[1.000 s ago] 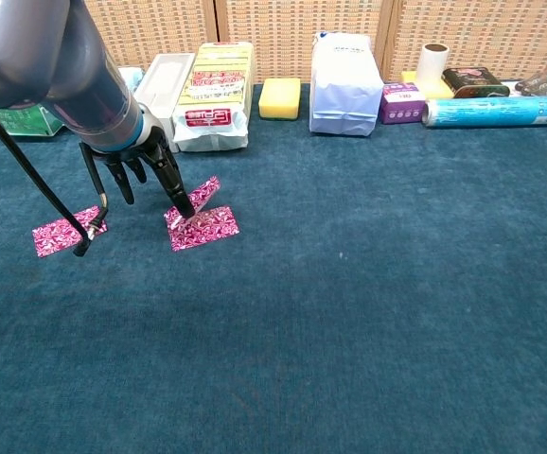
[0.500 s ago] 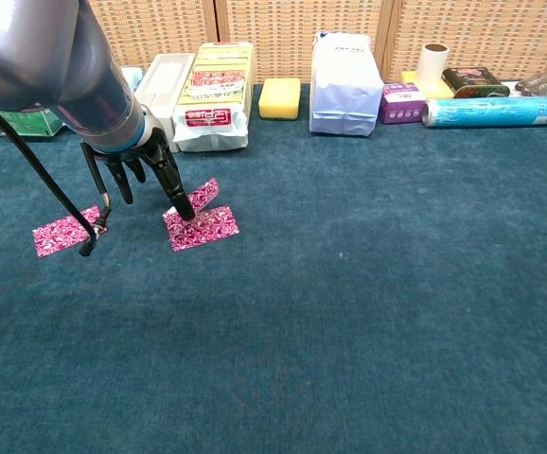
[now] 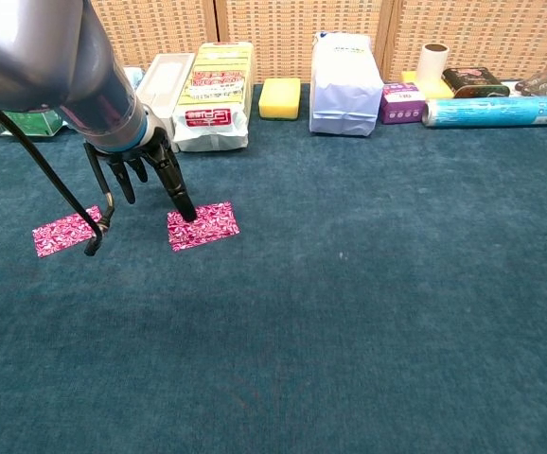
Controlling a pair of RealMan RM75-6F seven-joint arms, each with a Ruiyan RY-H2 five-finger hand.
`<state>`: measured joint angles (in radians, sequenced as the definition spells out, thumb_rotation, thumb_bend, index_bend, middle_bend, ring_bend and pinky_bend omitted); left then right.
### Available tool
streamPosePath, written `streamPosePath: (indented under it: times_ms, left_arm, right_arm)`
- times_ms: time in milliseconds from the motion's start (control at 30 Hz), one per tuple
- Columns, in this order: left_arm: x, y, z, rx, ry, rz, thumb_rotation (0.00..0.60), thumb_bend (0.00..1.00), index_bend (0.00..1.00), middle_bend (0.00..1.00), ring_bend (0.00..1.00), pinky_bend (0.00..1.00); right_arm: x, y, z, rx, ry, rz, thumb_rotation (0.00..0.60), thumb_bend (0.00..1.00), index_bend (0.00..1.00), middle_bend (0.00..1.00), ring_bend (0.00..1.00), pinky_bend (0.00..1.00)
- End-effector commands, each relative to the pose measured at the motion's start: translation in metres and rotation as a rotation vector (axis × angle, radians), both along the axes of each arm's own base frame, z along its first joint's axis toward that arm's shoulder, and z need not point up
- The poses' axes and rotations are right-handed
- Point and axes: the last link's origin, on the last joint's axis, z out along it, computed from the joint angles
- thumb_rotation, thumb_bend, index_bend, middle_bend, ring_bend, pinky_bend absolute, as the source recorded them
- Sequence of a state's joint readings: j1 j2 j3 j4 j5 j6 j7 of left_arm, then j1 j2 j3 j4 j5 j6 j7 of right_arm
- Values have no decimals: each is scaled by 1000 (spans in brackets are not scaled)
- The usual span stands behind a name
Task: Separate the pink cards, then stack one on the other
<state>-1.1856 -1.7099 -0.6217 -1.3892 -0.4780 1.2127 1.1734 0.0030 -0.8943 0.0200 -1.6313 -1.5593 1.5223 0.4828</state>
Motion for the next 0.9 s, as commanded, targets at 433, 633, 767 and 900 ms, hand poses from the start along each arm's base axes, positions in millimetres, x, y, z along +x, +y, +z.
streamPosePath:
  times_ms: [433,633,767,900]
  left_arm:
    - [-7,-2,0,-14,93,-37,600,122,320,0,3,180]
    - [-15,-1,-1,-12,101,-56,600,122,321,0,2,180]
    - [-14,-2,-6,-21,88,-74,600,122,320,0,0,180]
    - [-12,-4,-10,-29,85,-86,600,122,320,0,0,180]
  right_arm:
    - [-1,1,2,-5,-8,2,600,0,103,0,0,0]
    - [1,1,2,-6,-6,6,600,0,102,0,0,0]
    - [0,2,1,-3,-5,5,600,0,102,0,0,0]
    - [1,1,1,-4,-6,6,600,0,102,0,0,0]
